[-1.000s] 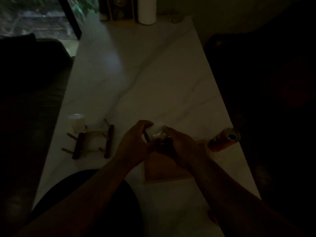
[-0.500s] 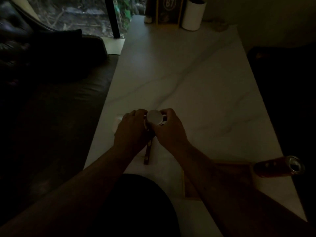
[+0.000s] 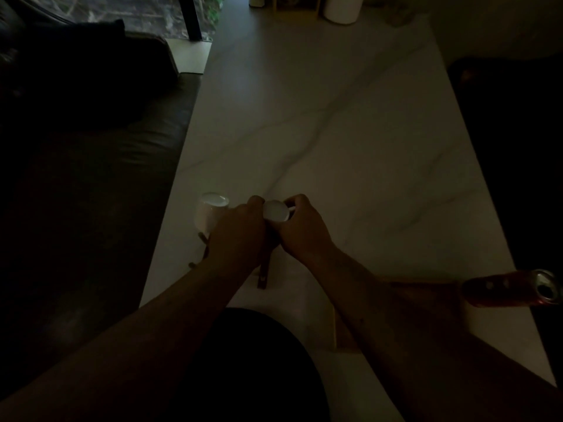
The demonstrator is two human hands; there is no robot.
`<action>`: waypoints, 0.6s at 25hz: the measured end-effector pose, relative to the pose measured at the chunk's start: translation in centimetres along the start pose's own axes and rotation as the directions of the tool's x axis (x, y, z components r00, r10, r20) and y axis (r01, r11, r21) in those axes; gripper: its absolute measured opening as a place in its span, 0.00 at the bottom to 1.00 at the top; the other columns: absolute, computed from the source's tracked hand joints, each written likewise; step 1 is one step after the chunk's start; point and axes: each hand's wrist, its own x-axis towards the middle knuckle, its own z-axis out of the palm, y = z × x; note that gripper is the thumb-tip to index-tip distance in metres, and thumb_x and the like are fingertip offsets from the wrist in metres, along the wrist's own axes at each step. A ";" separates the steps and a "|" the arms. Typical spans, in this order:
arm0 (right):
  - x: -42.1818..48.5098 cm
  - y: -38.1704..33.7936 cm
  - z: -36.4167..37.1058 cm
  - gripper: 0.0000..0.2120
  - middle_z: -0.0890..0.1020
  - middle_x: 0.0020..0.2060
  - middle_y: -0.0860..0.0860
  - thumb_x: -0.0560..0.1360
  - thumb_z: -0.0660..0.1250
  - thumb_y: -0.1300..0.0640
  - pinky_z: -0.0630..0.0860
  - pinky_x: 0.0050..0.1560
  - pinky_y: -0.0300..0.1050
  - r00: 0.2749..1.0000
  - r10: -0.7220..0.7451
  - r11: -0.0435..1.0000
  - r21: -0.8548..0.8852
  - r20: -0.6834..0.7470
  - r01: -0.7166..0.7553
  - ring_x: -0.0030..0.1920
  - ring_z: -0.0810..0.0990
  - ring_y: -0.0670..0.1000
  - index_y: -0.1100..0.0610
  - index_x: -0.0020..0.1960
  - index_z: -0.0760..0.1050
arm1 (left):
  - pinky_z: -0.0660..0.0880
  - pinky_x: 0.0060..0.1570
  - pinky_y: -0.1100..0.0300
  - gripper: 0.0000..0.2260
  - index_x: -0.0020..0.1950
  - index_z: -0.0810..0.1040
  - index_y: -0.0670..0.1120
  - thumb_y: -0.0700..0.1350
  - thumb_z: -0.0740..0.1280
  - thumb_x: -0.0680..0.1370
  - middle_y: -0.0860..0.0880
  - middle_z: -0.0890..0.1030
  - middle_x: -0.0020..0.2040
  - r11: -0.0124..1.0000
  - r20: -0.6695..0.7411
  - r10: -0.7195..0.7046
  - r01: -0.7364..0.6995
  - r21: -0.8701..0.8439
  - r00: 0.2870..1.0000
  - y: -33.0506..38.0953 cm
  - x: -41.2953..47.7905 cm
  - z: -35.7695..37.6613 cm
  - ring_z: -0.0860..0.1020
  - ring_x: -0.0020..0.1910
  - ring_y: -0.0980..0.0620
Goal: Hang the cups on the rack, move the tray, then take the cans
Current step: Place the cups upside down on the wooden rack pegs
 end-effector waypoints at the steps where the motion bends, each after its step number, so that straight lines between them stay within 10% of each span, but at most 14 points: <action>1: 0.1 0.0 0.0 0.30 0.83 0.57 0.56 0.71 0.76 0.42 0.80 0.47 0.48 1.000 0.007 1.000 0.001 0.002 -0.007 0.52 0.84 0.55 0.58 0.64 0.72 | 0.70 0.40 0.55 0.21 0.60 0.74 0.42 0.53 0.72 0.73 0.41 0.83 0.49 1.000 0.007 -0.003 0.003 0.015 1.000 0.1 0.0 -0.1 0.83 0.46 0.40; 9: -0.5 0.1 -0.2 0.34 0.82 0.61 0.58 0.73 0.73 0.38 0.79 0.47 0.47 0.996 0.051 0.998 0.018 0.080 -0.053 0.56 0.84 0.56 0.58 0.68 0.69 | 0.76 0.47 0.48 0.25 0.64 0.72 0.41 0.52 0.73 0.73 0.39 0.81 0.55 1.000 0.064 0.005 -0.007 0.022 0.998 0.8 -0.7 -0.2 0.82 0.52 0.37; 15: -0.8 0.8 -1.0 0.40 0.77 0.70 0.60 0.75 0.71 0.35 0.77 0.66 0.54 0.993 0.059 0.997 -0.047 0.097 -0.055 0.68 0.78 0.60 0.58 0.76 0.65 | 0.75 0.54 0.47 0.38 0.76 0.66 0.42 0.53 0.76 0.70 0.37 0.76 0.67 0.997 0.060 0.024 -0.028 0.072 0.998 0.9 -1.2 -0.2 0.77 0.62 0.36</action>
